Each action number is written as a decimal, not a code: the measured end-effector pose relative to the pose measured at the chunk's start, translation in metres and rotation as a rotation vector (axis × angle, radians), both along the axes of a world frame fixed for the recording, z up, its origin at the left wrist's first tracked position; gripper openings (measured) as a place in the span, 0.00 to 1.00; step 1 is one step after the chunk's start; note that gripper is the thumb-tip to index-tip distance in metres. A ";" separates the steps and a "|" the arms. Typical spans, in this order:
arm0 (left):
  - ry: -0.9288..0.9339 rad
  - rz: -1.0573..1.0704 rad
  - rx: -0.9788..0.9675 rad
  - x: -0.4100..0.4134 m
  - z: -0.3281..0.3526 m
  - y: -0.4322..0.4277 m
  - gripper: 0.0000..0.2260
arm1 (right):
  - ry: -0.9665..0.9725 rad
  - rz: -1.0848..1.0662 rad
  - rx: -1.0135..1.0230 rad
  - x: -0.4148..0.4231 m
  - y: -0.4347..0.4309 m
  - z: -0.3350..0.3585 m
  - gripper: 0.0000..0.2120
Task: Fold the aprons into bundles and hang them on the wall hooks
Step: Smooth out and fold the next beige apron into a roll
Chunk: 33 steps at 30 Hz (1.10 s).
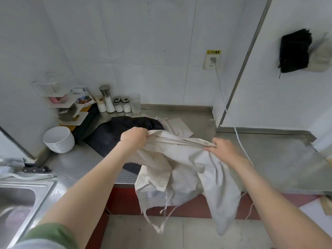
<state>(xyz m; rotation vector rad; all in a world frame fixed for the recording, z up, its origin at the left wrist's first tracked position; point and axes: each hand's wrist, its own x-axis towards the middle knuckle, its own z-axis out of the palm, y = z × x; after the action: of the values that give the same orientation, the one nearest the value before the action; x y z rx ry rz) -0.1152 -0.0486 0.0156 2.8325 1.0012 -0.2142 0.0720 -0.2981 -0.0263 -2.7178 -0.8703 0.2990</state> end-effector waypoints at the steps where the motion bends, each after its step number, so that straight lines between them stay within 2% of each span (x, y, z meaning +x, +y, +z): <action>1: -0.015 -0.004 0.011 0.001 0.004 0.001 0.10 | 0.010 -0.024 0.003 0.004 -0.003 -0.002 0.18; 5: -0.048 0.017 0.008 -0.001 0.010 0.007 0.09 | -0.004 -0.157 -0.093 0.015 -0.017 0.002 0.03; 9: -0.210 0.066 0.079 -0.006 0.009 0.007 0.10 | -0.010 -0.258 -0.163 0.016 -0.020 0.009 0.11; 12: -0.530 0.214 0.111 -0.009 0.014 0.008 0.10 | -0.002 -0.253 0.026 0.017 -0.015 0.018 0.13; 13: -0.622 0.272 0.057 -0.010 0.017 0.007 0.09 | -0.002 -0.245 0.111 0.016 -0.011 0.022 0.14; 16: -0.829 0.455 -0.320 -0.004 0.030 -0.001 0.13 | -0.027 -0.252 0.368 0.005 0.003 0.043 0.16; 18: -0.892 0.543 -0.515 0.004 0.036 -0.011 0.15 | 0.076 -0.265 0.568 -0.008 0.014 0.054 0.13; 20: -0.851 0.546 -0.619 0.012 0.043 -0.026 0.20 | 0.254 -0.172 0.654 -0.018 0.023 0.064 0.10; 23: -0.804 0.491 -0.899 0.021 0.047 -0.045 0.29 | 0.574 0.036 0.651 -0.029 0.032 0.073 0.23; 24: -0.776 0.443 -0.954 0.022 0.048 -0.052 0.31 | 0.578 0.054 0.616 -0.031 0.033 0.073 0.23; 25: -0.740 0.373 -0.954 0.024 0.046 -0.056 0.30 | 0.514 0.040 0.545 -0.032 0.034 0.072 0.19; 27: -0.672 0.295 -0.867 0.029 0.035 -0.058 0.21 | 0.369 -0.035 0.456 -0.036 0.034 0.070 0.10; 29: -0.610 0.251 -0.781 0.028 0.034 -0.059 0.11 | 0.420 -0.041 0.562 -0.036 0.027 0.070 0.06; 31: -0.545 0.174 -0.833 0.021 0.040 -0.054 0.12 | 0.565 -0.024 0.775 -0.037 0.016 0.078 0.06; 32: -0.498 0.150 -0.868 0.018 0.041 -0.049 0.14 | 0.593 -0.035 0.834 -0.035 0.009 0.079 0.07; 33: -0.402 0.123 -0.835 0.014 0.041 -0.042 0.15 | 0.583 -0.041 0.810 -0.030 0.004 0.076 0.06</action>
<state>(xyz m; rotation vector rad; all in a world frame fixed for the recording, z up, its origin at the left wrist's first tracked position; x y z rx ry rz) -0.1014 -0.0903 0.0564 1.9459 0.7499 -0.0271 0.0421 -0.2937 0.0502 -1.7564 -0.5812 0.5480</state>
